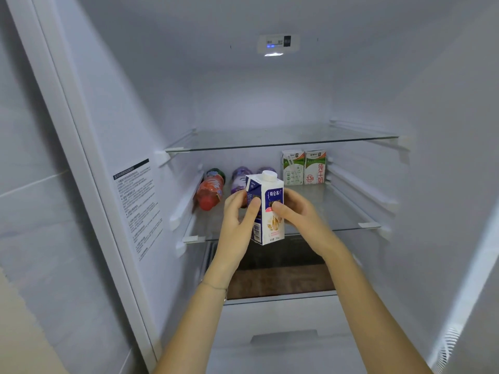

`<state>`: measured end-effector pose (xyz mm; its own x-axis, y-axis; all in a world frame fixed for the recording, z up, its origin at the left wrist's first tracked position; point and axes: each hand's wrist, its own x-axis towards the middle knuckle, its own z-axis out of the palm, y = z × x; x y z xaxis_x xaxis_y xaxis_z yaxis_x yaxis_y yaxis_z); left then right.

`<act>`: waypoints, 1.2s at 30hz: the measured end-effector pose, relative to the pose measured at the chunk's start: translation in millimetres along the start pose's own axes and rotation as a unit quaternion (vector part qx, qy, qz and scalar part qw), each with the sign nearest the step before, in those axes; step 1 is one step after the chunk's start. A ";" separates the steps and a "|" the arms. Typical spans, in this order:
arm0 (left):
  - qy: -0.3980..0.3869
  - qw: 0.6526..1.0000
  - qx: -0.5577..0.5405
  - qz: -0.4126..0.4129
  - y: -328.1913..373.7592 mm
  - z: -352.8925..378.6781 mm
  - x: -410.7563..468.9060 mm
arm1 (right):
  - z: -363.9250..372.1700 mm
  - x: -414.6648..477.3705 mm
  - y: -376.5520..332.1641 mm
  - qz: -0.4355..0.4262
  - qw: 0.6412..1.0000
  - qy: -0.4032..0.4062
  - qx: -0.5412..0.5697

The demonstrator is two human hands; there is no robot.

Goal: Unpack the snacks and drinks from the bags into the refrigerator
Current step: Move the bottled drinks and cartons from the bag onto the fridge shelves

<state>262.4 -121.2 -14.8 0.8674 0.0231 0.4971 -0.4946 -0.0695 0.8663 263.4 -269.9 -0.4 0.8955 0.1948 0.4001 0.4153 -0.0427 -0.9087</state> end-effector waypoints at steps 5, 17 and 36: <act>-0.018 0.998 0.034 0.040 -4.3 3.2 9.7 | -26.4 7.4 4.5 -0.006 0.990 0.134 0.034; -0.153 0.884 0.426 0.113 -13.7 21.5 79.7 | -66.1 36.7 35.6 0.022 0.960 0.268 -0.077; -0.184 0.771 0.600 0.108 -24.6 15.8 106.2 | -68.0 80.5 39.8 0.043 0.979 0.186 -0.065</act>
<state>367.6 -132.8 15.8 0.8375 -0.3885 0.3843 -0.4158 -0.9094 -0.0131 362.9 -322.6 3.7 0.9140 -0.1848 0.3611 0.3314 -0.1732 -0.9275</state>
